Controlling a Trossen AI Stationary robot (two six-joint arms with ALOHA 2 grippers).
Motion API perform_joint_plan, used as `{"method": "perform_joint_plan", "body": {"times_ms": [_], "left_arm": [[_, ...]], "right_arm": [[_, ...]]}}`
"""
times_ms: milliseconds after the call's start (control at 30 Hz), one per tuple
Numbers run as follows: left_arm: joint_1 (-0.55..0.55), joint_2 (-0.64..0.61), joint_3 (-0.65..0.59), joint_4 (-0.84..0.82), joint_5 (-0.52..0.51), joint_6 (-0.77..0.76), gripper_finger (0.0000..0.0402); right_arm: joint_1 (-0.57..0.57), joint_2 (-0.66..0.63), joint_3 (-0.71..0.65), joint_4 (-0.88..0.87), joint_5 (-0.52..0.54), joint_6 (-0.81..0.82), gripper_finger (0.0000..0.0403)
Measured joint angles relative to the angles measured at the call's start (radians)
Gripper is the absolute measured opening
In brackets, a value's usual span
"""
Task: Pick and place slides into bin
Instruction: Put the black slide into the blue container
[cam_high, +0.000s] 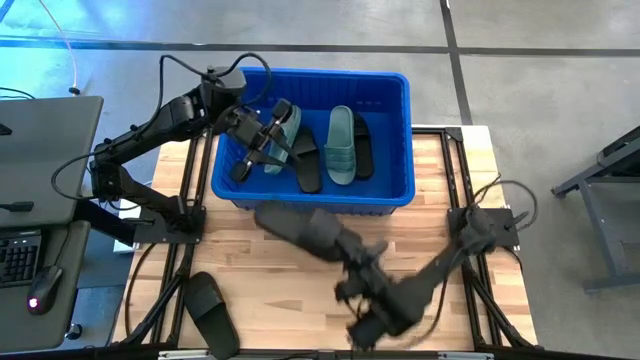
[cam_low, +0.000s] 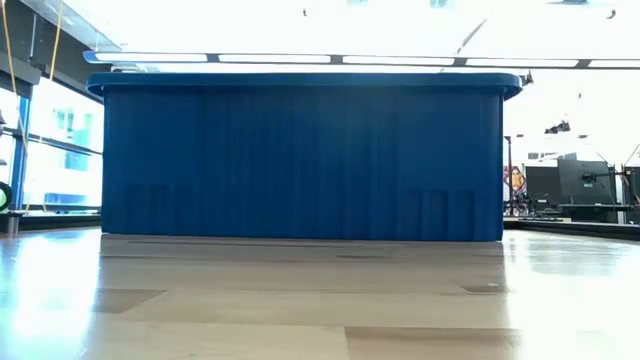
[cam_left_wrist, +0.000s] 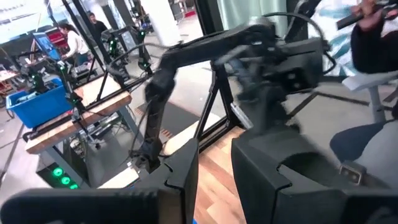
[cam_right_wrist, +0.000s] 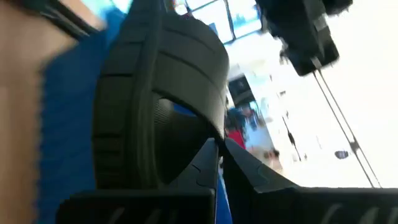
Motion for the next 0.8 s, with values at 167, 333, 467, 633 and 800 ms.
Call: {"method": "perform_joint_plan", "body": {"times_ms": [167, 333, 467, 633, 800], "left_arm": [[0.000, -0.010, 0.000, 0.017, 0.028, -0.026, 0.0085], [0.000, -0.025, 0.000, 0.007, 0.048, -0.026, 0.0085], [0.000, -0.038, 0.000, 0.006, 0.049, -0.026, 0.0085], [0.000, -0.058, 0.000, -0.002, 0.054, -0.020, 0.0085], [0.000, -0.083, 0.000, -0.036, 0.052, 0.022, 0.0085]], "right_arm": [[-0.140, -0.116, 0.000, 0.000, -0.038, -0.055, 0.0000], [-0.331, -0.166, 0.000, -0.001, -0.291, -0.089, 0.0000], [-0.462, -0.151, -0.021, 0.050, -0.387, -0.187, 0.0000], [-0.587, -0.146, -0.183, 0.380, -0.636, -0.401, 0.0000], [-0.640, -0.149, -0.410, 0.850, -0.803, -0.720, 0.0000]]}}
